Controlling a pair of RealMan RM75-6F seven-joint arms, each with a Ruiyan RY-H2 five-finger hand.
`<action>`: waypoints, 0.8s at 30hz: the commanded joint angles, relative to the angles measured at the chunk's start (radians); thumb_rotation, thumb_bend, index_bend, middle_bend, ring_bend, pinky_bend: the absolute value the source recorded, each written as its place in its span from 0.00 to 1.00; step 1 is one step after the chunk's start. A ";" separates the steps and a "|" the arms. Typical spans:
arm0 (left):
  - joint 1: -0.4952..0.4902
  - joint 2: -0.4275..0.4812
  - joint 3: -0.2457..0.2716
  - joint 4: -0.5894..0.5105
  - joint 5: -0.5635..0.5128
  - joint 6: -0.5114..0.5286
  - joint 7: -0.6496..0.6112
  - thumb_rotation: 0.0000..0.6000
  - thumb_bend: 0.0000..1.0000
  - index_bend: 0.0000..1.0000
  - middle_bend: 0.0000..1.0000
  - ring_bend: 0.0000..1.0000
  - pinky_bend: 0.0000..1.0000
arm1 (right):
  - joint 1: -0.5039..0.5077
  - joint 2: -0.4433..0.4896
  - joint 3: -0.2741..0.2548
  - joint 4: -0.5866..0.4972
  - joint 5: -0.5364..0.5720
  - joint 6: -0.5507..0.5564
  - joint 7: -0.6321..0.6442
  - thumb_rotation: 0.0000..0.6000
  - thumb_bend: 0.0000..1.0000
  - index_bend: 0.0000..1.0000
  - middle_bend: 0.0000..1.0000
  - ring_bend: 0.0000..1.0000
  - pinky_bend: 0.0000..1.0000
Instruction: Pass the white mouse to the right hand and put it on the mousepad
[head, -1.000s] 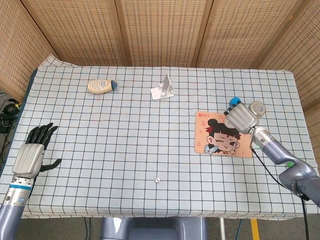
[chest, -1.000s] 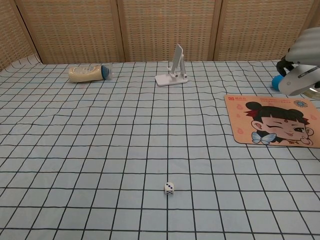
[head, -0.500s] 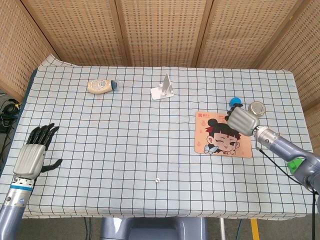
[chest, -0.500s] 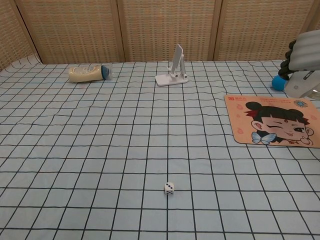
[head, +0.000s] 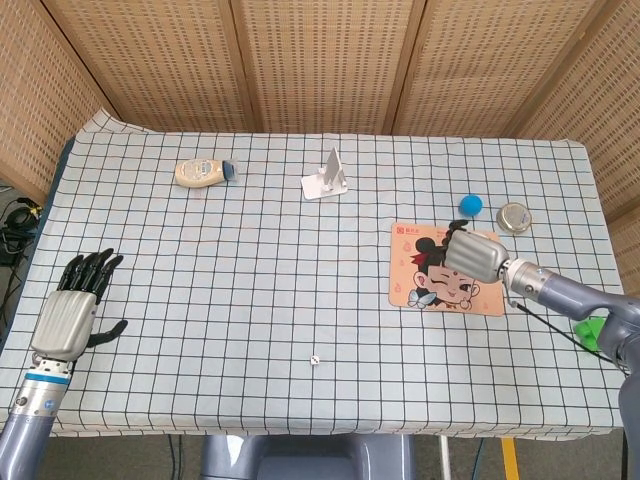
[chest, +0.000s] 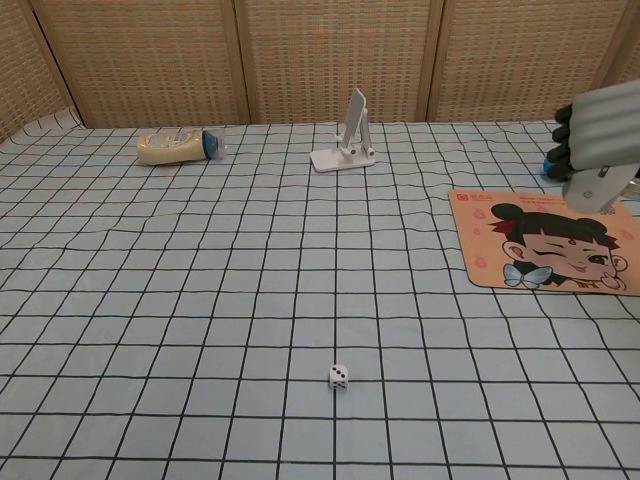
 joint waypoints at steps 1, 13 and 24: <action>0.000 0.000 0.000 0.001 0.001 0.000 -0.001 1.00 0.21 0.07 0.00 0.00 0.00 | 0.016 -0.018 -0.019 0.022 -0.024 -0.005 -0.016 1.00 0.37 0.65 0.56 0.45 0.45; 0.004 0.001 -0.002 0.000 0.004 0.005 -0.003 1.00 0.21 0.07 0.00 0.00 0.00 | 0.042 -0.061 -0.057 0.060 -0.062 -0.032 -0.037 1.00 0.37 0.65 0.55 0.45 0.45; 0.001 -0.002 -0.001 0.007 0.003 -0.005 -0.008 1.00 0.21 0.07 0.00 0.00 0.00 | 0.021 -0.102 -0.105 0.105 -0.094 0.010 -0.004 1.00 0.37 0.64 0.53 0.42 0.40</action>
